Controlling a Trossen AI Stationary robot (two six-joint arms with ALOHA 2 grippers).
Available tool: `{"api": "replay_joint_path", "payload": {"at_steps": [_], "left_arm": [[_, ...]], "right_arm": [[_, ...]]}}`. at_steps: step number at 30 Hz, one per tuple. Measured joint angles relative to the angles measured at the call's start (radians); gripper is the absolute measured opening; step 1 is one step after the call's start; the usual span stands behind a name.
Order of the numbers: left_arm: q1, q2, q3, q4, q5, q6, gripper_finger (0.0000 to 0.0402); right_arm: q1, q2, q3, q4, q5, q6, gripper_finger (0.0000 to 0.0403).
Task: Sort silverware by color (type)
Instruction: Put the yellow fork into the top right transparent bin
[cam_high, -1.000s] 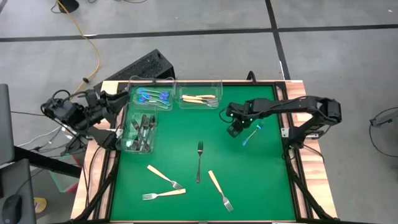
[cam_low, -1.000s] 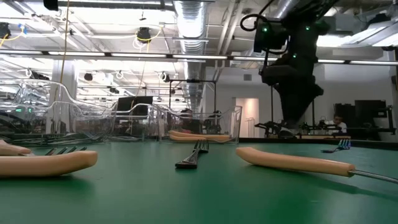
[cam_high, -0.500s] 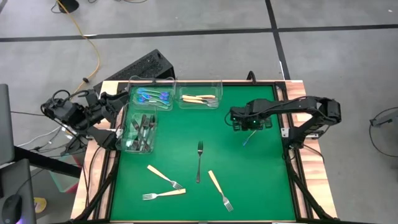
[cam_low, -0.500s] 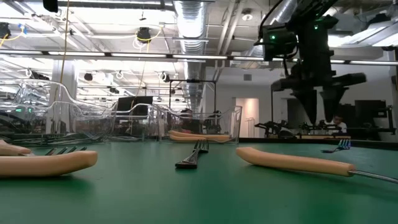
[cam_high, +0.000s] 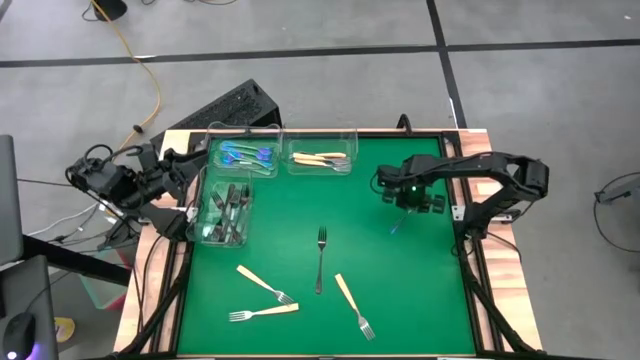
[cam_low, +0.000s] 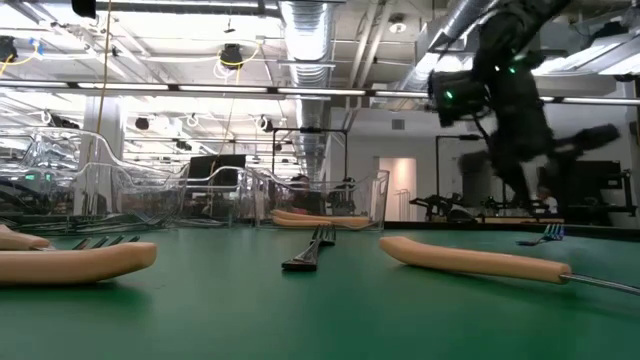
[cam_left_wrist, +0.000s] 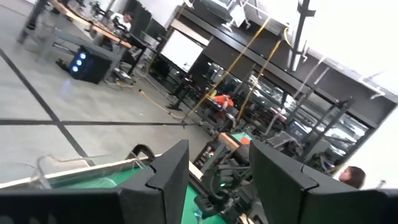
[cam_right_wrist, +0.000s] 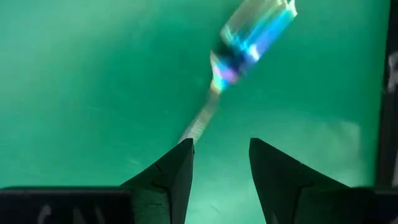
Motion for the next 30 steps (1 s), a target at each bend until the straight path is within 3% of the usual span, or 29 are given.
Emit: {"api": "replay_joint_path", "payload": {"at_steps": [5,14,24,30], "left_arm": [[0.000,0.000,0.000,-0.004,0.045,-0.003,0.0153],[0.000,0.000,0.000,-0.003,0.045,-0.015,0.0153],[0.000,0.000,0.000,-0.003,0.043,-0.018,0.0153],[0.000,0.000,0.000,-0.004,0.040,-0.017,0.0153]], "right_arm": [[0.025,0.000,-0.106,0.157,-0.105,0.058,0.0173],[0.089,-0.006,-0.185,0.262,-0.107,0.155,0.0173],[0.110,-0.034,-0.010,0.284,-0.074,-0.107,0.0173],[0.250,-0.032,0.096,0.524,0.051,-0.356,0.0173]]}}
